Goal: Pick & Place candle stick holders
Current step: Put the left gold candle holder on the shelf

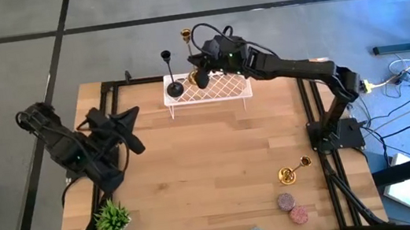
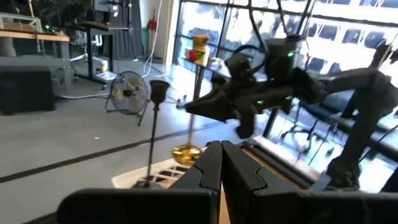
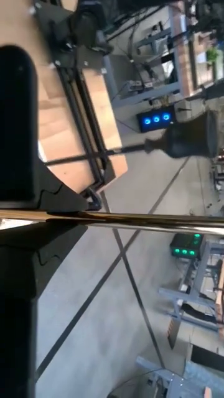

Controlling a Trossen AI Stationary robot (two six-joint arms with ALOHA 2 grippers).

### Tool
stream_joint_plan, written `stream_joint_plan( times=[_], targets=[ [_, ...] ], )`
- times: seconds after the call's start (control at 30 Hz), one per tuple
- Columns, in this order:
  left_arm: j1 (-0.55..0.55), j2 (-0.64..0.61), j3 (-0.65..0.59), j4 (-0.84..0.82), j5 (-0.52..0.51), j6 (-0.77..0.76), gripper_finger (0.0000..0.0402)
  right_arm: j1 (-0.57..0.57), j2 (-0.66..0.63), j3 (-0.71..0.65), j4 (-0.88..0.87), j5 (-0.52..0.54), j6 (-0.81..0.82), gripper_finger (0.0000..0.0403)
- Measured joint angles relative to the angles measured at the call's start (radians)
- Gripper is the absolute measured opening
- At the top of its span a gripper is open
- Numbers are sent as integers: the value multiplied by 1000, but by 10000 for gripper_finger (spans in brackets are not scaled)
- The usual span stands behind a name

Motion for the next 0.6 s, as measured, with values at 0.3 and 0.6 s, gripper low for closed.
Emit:
stream_joint_plan(
  times=[0.3, 0.6],
  targets=[
    [-19, 0, -141, 0, -32, -284, 1, -9, 29, -2, 29, -37, -15, 15],
    [-19, 0, -152, 3, -40, -326, 2, -12, 32, -47, 123, -30, -15, 15]
  ],
)
